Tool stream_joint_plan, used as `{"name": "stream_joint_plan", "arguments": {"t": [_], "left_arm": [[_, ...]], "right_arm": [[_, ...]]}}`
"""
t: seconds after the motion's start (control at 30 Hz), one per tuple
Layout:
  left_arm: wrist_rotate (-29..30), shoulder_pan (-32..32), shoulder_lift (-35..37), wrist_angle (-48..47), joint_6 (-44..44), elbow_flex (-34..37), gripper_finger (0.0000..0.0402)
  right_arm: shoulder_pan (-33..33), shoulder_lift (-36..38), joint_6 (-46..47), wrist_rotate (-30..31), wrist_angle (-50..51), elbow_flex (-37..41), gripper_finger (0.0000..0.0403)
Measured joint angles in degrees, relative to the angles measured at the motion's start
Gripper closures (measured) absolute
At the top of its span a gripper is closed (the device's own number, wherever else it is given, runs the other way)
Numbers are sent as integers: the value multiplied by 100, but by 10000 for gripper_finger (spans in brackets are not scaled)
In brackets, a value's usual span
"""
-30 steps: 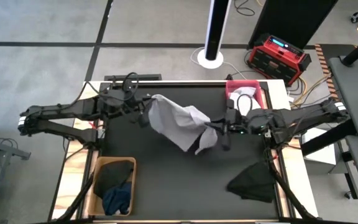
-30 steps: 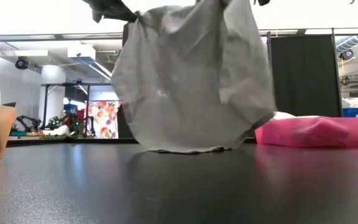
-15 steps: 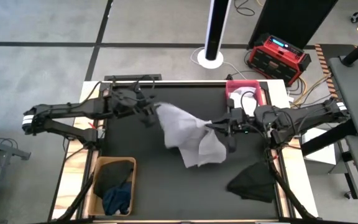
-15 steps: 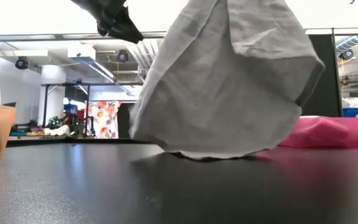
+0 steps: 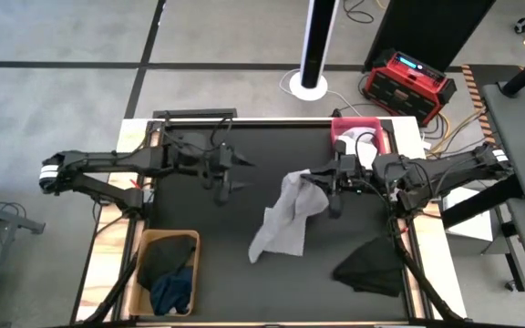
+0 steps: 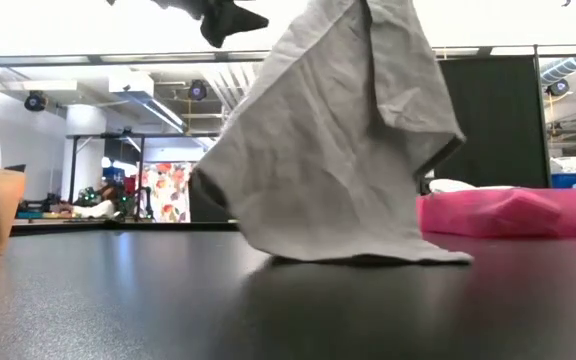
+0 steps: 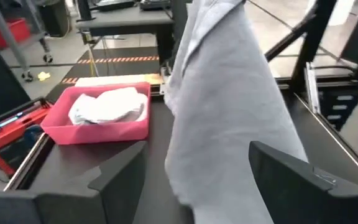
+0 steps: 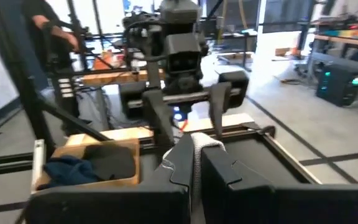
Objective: Sort towels by color in basket
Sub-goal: Put the gray microfiber towel into the pink bin
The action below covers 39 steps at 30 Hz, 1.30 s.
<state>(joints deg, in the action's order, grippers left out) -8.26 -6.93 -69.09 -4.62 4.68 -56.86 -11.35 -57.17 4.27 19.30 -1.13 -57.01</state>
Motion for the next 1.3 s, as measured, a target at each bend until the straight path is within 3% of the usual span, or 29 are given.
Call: {"name": "stream_joint_plan", "arguments": {"t": [0.27,0.63,0.93,1.03,1.3], "left_arm": [[276,55,-761,604,-454,-48,137],[317,496,-1352,618,-493,-469,137],[783,505,-1682,668,-742,-538,137],[689,539,-1773,827,-776,-538,137],[-244,548,-1776,892,-732,-538,137]], "right_arm": [[0,-37,13,66,-54,0,394],[0,-37,-48,921,-9,0,394],[2,-37,-67,943,-29,0,394],[2,-37,-111,944,-60,0,394],[2,-37,-190,943,-87,0,394]]}}
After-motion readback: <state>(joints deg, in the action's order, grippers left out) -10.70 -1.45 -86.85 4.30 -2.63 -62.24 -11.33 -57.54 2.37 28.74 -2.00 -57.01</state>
